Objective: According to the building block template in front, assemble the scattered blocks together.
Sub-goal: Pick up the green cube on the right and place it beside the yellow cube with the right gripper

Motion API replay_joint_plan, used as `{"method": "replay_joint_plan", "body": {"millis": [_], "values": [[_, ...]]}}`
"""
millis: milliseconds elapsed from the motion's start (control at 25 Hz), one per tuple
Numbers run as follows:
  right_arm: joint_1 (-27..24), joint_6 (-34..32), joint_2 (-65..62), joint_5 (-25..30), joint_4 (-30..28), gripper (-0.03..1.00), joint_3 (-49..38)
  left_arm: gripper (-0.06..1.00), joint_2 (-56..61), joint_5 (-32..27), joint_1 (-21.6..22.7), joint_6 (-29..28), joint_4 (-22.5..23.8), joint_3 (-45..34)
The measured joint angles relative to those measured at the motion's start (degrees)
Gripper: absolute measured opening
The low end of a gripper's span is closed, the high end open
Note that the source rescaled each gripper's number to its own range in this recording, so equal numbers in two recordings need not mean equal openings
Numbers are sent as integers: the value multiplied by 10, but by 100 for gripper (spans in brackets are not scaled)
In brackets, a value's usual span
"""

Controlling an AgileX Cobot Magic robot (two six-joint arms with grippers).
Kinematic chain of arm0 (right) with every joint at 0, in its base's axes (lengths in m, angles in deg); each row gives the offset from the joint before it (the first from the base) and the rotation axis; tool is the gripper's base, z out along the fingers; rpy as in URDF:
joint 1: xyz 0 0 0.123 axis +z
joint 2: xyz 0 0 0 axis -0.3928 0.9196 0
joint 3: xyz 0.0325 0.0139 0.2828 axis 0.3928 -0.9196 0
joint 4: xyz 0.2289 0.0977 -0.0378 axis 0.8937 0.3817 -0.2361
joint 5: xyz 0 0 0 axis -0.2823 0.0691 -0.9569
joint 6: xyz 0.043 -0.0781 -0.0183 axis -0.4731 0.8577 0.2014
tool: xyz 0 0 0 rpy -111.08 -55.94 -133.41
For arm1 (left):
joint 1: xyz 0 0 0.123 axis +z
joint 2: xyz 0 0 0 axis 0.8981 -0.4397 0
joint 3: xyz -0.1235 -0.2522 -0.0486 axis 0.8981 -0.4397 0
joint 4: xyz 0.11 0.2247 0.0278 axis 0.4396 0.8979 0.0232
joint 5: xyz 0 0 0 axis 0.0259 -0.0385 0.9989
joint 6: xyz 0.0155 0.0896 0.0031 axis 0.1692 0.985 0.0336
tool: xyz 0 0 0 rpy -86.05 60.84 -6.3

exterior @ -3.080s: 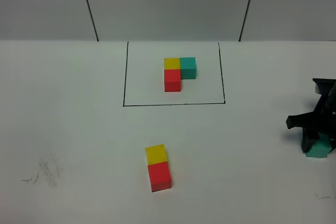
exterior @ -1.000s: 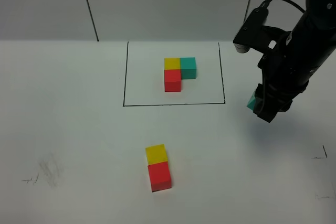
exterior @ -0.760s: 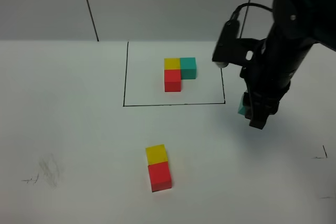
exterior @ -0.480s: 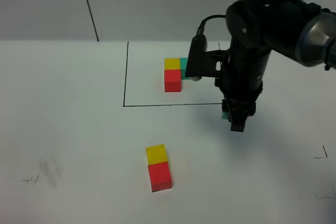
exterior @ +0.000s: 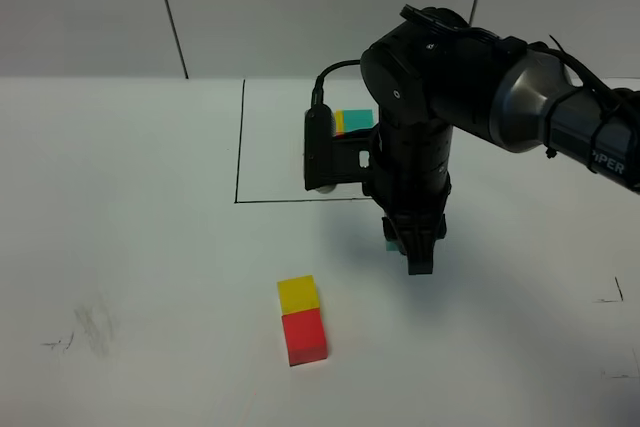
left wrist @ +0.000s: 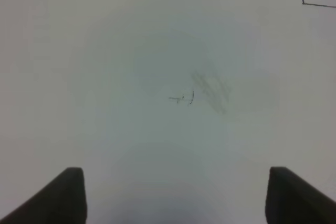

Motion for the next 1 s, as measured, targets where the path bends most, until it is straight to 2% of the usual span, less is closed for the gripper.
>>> {"method": "replay_joint_plan", "body": {"millis": [280, 440, 640, 1000], "values": [[14, 75, 32, -2, 10, 50, 0, 100, 0, 0, 0, 0, 0, 0], [32, 101, 39, -35, 8, 50, 0, 100, 0, 0, 0, 0, 0, 0], [43, 116, 48, -60, 8, 50, 0, 100, 0, 0, 0, 0, 0, 0], [48, 117, 73, -51, 41, 50, 7, 100, 0, 0, 0, 0, 0, 0]]}}
